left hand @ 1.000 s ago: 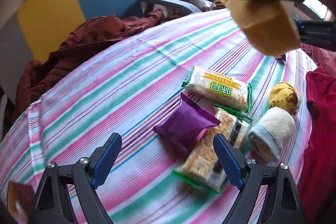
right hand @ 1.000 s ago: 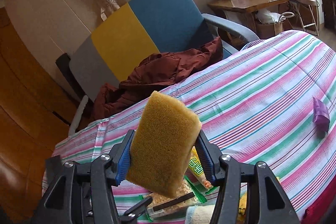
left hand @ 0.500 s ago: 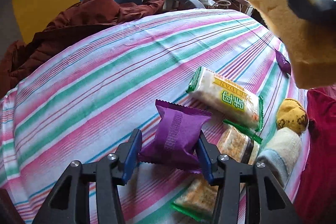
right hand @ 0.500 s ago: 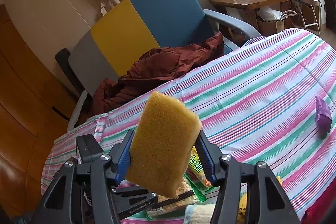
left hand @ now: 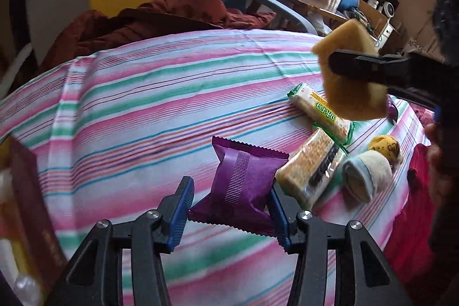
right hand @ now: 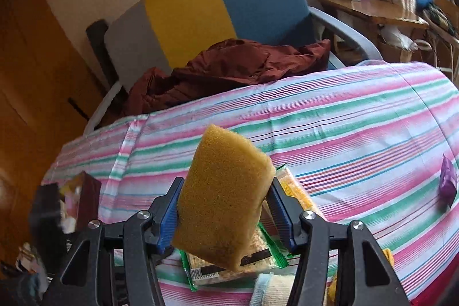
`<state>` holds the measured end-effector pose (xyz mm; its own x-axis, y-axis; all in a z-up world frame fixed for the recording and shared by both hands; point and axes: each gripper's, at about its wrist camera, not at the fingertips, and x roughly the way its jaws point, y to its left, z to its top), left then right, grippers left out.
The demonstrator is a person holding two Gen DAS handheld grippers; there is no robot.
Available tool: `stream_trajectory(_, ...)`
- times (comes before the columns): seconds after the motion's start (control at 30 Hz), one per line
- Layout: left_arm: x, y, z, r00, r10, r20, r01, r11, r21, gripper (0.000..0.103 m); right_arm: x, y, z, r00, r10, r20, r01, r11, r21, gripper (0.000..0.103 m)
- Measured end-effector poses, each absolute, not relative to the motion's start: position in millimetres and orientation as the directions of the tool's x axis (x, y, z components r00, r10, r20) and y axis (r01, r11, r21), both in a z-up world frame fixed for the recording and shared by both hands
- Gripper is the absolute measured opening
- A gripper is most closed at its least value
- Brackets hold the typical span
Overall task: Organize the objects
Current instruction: 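Grasp the purple packet with the left tool while the right tool holds the sponge, then carry the purple packet and sponge into the gold tray and release both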
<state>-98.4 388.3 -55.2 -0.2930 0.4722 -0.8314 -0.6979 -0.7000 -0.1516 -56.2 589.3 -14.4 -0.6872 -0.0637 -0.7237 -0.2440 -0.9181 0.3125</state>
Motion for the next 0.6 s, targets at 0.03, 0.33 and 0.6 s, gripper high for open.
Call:
stream_trajectory(0.03,-95,381,-51,-0.306,0.475,-0.825,-0.691,-0.707,-0.151,0.051,-58,583,-16,-0.682,-0.067,-0.729,-0.226,-0.928,0.296,0.058)
stream_trajectory(0.33,-78,295,-17,-0.391,0.496,-0.776,-0.602,-0.775,-0.192,0.051,-64,556,-26,-0.650,-0.066,-0.757,-0.167,-0.959,0.227,0.058)
stream_trajectory(0.6,-82,190,-7,-0.486,0.438,-0.756,-0.446,-0.868,-0.216,0.052,-65,506,-18,-0.626,-0.107,-0.772,-0.078,-0.977,0.199,0.058)
